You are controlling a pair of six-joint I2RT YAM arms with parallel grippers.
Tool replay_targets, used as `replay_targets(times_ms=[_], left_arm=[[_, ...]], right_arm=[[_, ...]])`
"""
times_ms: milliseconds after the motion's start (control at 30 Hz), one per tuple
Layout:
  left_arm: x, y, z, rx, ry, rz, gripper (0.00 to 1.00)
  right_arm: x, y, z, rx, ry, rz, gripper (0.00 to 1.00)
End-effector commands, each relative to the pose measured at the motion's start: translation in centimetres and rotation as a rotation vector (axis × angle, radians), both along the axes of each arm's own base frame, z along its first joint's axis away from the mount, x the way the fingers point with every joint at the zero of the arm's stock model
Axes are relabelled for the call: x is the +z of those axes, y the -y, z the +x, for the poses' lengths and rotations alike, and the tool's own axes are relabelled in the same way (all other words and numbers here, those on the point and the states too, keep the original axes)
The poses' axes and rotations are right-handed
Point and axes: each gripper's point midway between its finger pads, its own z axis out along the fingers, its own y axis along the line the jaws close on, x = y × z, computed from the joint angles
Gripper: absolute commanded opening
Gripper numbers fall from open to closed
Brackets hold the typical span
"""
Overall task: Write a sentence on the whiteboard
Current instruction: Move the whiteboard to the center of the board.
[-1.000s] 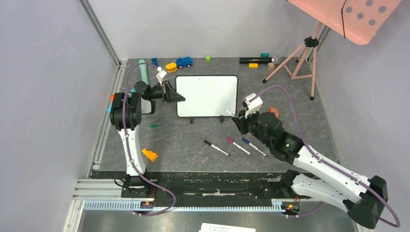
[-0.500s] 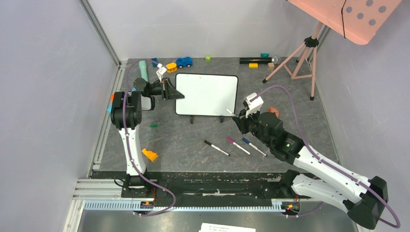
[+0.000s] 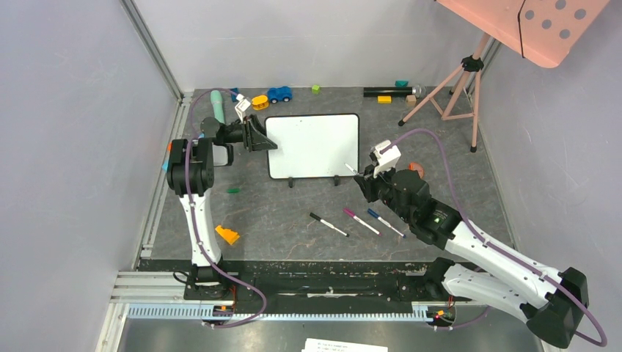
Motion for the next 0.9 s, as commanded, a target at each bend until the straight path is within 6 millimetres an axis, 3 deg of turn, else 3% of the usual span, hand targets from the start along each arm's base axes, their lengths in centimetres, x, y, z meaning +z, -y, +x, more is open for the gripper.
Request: replay_targets(times_ms=[0,133,200,367,467,700,867], left_arm=[[0.0,-0.8,-0.8,-0.058,0.099,0.043,0.73],[0.1,-1.0,-0.9,-0.050,0.107,0.042,0.87],[0.3,-1.5,-0.9,-0.021,0.126,0.035,0.99],[1.2,-4.6,-0.1,0.188,0.167,-0.009,1.00],[2.9,-5.7,0.5,0.256,0.189,-0.024,1.00],[6.6,-5.9,0.4,0.391,0.223,-0.080,1.00],[6.7,-6.3,0.1,0.517,0.143,-0.137,1.00]], right_arm=[[0.9,0.3,0.5,-0.019,0.034,0.014,0.00],[1.0,0.2,0.5,-0.017,0.034,0.015,0.00],[1.2,0.2,0.4,-0.012,0.037,0.015,0.00],[1.2,0.3,0.3,-0.011,0.041,0.012,0.00],[1.3,0.4,0.3,-0.010,0.042,0.011,0.00],[1.2,0.8,0.2,-0.022,0.042,0.012,0.00],[1.2,0.4,0.2,-0.011,0.033,0.017,0.00]])
